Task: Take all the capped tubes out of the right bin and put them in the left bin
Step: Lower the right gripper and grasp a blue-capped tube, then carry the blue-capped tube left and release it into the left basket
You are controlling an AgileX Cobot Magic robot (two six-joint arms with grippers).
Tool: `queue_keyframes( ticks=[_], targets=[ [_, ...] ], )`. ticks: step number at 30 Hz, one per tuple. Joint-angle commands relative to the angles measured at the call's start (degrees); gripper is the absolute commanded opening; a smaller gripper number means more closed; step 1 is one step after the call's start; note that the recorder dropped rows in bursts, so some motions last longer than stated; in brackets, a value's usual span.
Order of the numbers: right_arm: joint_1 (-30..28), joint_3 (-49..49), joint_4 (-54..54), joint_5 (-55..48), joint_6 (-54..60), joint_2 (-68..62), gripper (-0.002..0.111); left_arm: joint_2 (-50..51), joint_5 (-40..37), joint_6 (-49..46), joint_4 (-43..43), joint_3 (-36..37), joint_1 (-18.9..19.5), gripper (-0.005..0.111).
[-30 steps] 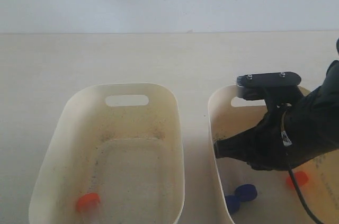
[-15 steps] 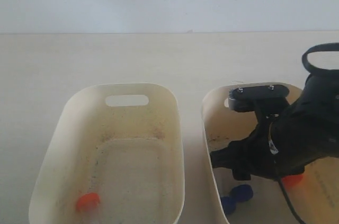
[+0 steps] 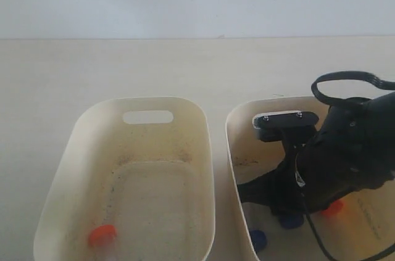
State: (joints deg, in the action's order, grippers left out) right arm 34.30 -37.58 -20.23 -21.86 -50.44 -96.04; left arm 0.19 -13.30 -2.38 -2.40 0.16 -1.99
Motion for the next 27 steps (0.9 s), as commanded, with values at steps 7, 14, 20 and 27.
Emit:
queue_keyframes(
  ticks=[7,14,20,27],
  targets=[
    [0.01,-11.39,-0.32,-19.08,6.95,19.90,0.000,-0.19,0.34,0.38,0.10,-0.16,0.05,0.004],
    [6.00,-11.71,35.58,-2.43,45.16,27.47,0.000,-0.19,0.34,0.38,0.10,-0.16,0.05,0.004],
    [10.87,-11.71,36.23,-2.39,49.98,22.80,0.021,-0.19,0.34,0.38,0.10,-0.16,0.05,0.004],
    [10.87,-11.71,36.33,-1.60,44.54,18.21,0.044,-0.19,0.34,0.38,0.10,-0.16,0.05,0.004]
  ],
)
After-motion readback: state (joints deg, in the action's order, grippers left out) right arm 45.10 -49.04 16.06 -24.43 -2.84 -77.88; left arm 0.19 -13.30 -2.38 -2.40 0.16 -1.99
